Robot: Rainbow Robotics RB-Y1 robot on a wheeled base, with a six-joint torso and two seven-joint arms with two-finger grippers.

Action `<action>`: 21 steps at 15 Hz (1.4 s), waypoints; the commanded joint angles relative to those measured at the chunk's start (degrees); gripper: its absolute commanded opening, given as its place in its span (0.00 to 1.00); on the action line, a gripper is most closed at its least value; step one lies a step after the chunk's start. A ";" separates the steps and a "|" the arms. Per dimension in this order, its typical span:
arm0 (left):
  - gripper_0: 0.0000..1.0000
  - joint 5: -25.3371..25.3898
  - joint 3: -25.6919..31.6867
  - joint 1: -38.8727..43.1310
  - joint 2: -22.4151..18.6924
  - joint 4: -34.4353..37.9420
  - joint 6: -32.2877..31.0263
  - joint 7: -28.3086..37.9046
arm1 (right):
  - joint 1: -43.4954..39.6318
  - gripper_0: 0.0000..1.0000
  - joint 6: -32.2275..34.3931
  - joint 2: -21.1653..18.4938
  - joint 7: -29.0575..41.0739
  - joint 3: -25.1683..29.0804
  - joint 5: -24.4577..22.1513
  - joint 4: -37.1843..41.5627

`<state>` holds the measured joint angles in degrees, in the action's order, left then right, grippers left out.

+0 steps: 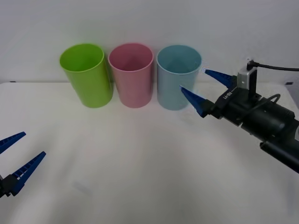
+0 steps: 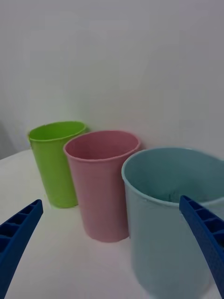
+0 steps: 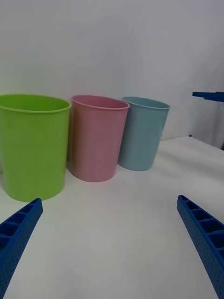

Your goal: Grasp the object on the table and drop it into the matching bin: aluminum can to the light blue bin, PET bottle to the pink bin.

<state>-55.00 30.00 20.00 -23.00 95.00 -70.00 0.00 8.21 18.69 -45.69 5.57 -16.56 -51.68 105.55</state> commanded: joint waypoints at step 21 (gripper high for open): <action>1.00 0.00 0.00 0.00 0.00 0.00 0.00 0.00 | -26.67 1.00 44.77 12.55 -18.31 31.59 -2.63 -15.81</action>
<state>-55.00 30.00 20.00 -23.00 95.00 -70.00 0.00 -18.66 62.44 -33.40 -12.74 14.36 -54.31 90.84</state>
